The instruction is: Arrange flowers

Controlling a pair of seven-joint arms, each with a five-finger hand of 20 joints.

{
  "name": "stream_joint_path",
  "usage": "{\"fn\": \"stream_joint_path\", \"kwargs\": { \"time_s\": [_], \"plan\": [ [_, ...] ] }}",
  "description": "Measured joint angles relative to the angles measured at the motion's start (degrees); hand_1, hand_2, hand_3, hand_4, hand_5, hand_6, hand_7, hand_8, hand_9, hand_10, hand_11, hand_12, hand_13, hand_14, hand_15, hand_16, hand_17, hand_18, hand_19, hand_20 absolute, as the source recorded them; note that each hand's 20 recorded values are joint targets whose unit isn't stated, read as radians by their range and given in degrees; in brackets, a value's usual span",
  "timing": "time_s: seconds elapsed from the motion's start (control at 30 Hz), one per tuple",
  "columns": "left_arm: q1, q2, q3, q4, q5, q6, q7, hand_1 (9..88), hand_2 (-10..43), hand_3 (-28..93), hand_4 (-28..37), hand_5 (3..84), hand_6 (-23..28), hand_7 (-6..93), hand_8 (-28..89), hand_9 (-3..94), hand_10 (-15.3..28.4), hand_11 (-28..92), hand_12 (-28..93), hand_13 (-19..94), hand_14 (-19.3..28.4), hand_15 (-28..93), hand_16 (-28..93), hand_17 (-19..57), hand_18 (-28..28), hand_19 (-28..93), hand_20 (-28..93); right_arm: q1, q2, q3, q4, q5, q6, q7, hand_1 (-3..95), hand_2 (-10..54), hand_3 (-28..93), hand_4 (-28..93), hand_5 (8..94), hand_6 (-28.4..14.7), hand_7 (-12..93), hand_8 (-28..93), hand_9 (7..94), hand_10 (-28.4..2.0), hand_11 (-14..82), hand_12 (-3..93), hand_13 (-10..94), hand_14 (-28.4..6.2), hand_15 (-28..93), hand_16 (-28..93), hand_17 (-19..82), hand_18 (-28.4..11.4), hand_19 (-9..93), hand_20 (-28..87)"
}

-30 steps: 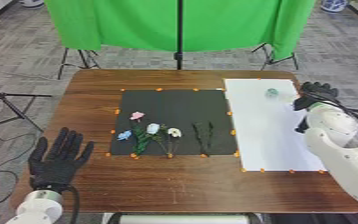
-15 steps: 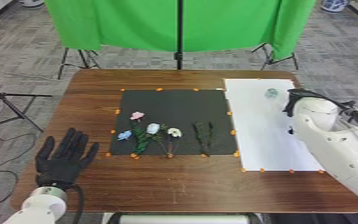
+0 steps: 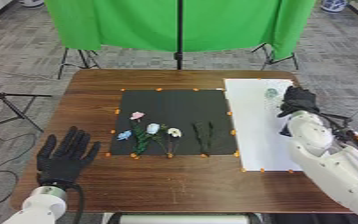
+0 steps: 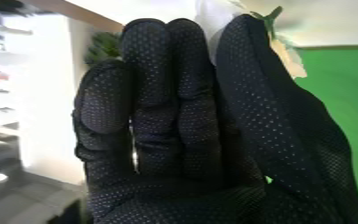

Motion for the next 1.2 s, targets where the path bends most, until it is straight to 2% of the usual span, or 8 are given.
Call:
{"fn": "stream_joint_path", "kwargs": {
  "time_s": [0.3, 0.4, 0.53, 0.67, 0.8, 0.93, 1.2],
  "plan": [
    [-0.8, 0.12, 0.29, 0.43, -0.06, 0.02, -0.52, 28.4, 13.6, 75, -28.3, 47.9, 7.8, 20.0, -11, 42.2, 16.0, 31, 13, 33, 15.9, 54, -6, -5.2, 15.5, 42, 20, 0.7, 1.8, -2.7, -11.6, -2.1, 3.3, -3.7, 62.9, -9.5, 64, -28, 73.1, -1.1, 35, 9, 85.3, -10.5, 10.7, 44.8, 70, -5.6, 38, 42, 38, -19.8, 81, 33],
    [-0.7, 0.21, 0.26, 0.35, -0.08, 0.04, -0.35, 28.4, 13.6, 75, -28.3, 47.9, 7.8, 20.1, -11, 42.3, 16.0, 31, 13, 33, 15.9, 54, -6, -5.1, 15.5, 42, 20, 2.4, 3.3, -6.3, -14.6, -2.2, 3.6, -8.1, 62.7, -9.5, 64, -28, 72.7, -1.1, 35, 10, 85.0, -10.6, 10.2, 44.2, 70, -5.7, 38, 41, 37, -19.7, 81, 33],
    [-0.5, 0.54, 0.2, 0.26, -0.1, 0.08, -0.17, 28.4, 13.6, 75, -28.3, 47.9, 7.8, 20.1, -11, 42.3, 16.0, 31, 13, 33, 15.9, 54, -6, -5.1, 15.5, 42, 20, 9.5, 5.9, -18.5, -15.1, -3.7, 2.3, -15.9, 62.5, -9.5, 65, -28, 72.4, -1.1, 35, 10, 84.7, -10.6, 10.0, 43.9, 69, -5.7, 37, 41, 37, -19.9, 81, 33],
    [-0.5, 0.82, 0.21, 0.22, -0.14, 0.11, 0.1, 28.4, 13.6, 75, -28.3, 47.9, 7.8, 20.2, -11, 42.3, 15.9, 32, 13, 33, 15.9, 54, -6, -5.1, 15.5, 42, 20, 15.7, 5.3, -26.5, -14.9, -3.1, -2.7, -17.5, 62.3, -9.5, 65, -28, 72.2, -1.1, 36, 11, 84.5, -10.6, 10.1, 43.7, 69, -5.7, 37, 41, 37, -20.2, 81, 34],
    [-0.3, 1.02, 0.22, 0.03, -0.5, 0.25, 1.06, 28.5, 13.6, 75, -28.3, 48.0, 7.7, 20.5, -11, 42.4, 16.0, 32, 13, 33, 15.9, 54, -6, -5.1, 15.5, 42, 20, 19.7, 3.1, -30.0, -14.3, -1.4, -6.6, -17.5, 62.3, -9.5, 65, -28, 72.2, -1.2, 35, 10, 84.4, -10.7, 10.2, 43.6, 69, -5.7, 37, 41, 37, -20.4, 82, 35],
    [-0.1, 1.18, 0.09, -0.13, -0.93, 0.3, 1.76, 28.5, 13.6, 75, -28.3, 48.0, 7.7, 20.7, -11, 42.4, 15.9, 32, 13, 33, 15.9, 55, -6, -5.0, 15.4, 42, 20, 23.0, 1.5, -33.3, -14.3, -2.3, -6.1, -17.5, 62.3, -9.5, 65, -28, 72.2, -1.3, 35, 11, 84.3, -10.8, 10.2, 43.5, 69, -5.8, 38, 41, 37, -20.4, 82, 35],
    [0.9, 1.24, -0.51, -0.63, -1.6, 0.57, 2.46, 28.6, 13.9, 75, -28.3, 48.2, 7.6, 21.0, -11, 42.6, 15.8, 32, 13, 33, 15.9, 55, -6, -5.0, 15.4, 42, 20, 23.3, 1.4, -33.4, -15.9, -4.2, -6.6, -18.2, 62.3, -9.5, 65, -28, 71.8, -1.4, 36, 11, 83.7, -10.8, 10.0, 43.3, 68, -6.1, 38, 41, 37, -20.6, 82, 35]
  ]
}}
